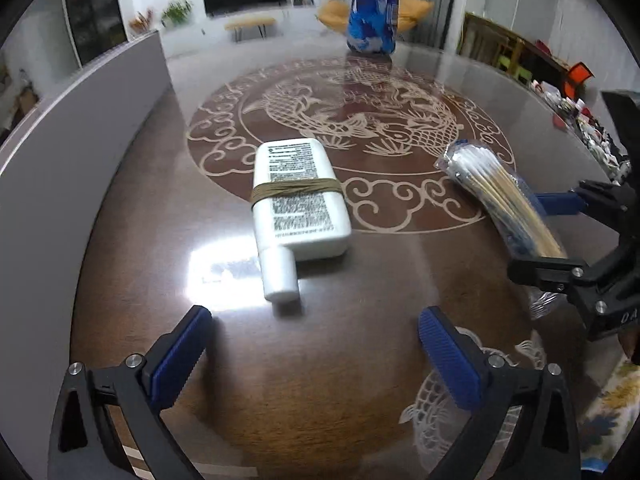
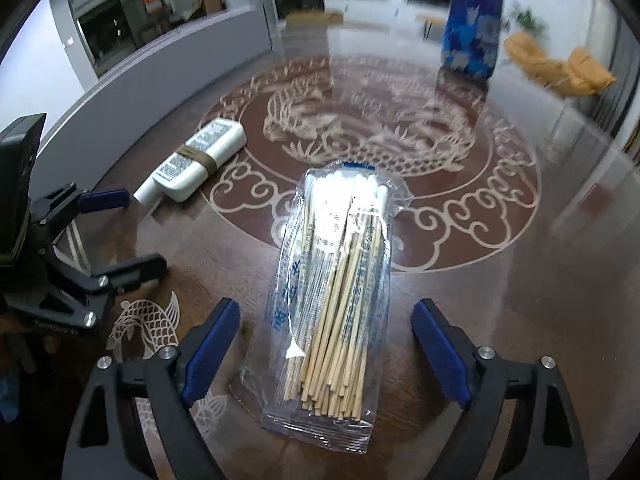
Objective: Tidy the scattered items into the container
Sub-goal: 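Carry the banded package and swab bag over the cardboard box with both tools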
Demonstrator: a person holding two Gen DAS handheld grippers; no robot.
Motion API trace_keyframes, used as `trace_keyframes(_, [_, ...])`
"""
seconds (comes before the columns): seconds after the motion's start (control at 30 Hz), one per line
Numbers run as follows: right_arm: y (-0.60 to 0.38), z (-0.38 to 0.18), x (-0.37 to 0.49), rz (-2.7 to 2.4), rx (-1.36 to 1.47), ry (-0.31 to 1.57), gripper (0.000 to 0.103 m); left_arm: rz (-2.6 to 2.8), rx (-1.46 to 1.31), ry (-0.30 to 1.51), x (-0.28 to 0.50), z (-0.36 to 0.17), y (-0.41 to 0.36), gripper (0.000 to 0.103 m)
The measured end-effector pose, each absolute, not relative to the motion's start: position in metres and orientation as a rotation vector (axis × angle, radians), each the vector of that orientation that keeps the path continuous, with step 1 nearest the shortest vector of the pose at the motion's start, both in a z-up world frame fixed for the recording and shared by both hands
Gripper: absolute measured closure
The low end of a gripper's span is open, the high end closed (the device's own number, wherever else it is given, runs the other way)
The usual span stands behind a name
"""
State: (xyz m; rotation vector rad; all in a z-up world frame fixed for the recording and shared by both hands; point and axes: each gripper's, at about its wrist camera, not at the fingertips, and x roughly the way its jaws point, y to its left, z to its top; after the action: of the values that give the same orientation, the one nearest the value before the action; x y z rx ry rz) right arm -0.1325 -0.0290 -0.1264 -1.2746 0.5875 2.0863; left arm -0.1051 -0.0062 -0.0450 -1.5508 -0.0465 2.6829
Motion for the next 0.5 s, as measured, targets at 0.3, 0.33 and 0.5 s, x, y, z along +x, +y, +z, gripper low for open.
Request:
trace_keyframes(0.3, [0.015,-0.123,-0.158,1.971,-1.462,0.738,0.012,2.62,-1.626,-0.135,-0.171,-0.022,-0.009,0.0])
trace_keyframes(0.33, [0.016,-0.123,-0.16,1.961,-1.471,0.736,0.012,2.606,-1.654,-0.128,-0.176,-0.025,-0.009,0.0])
trace_keyframes(0.5, [0.02,-0.122,-0.161,1.942,-1.504,0.732,0.014,2.58,-1.765,-0.064,-0.19,-0.043,-0.01,0.0])
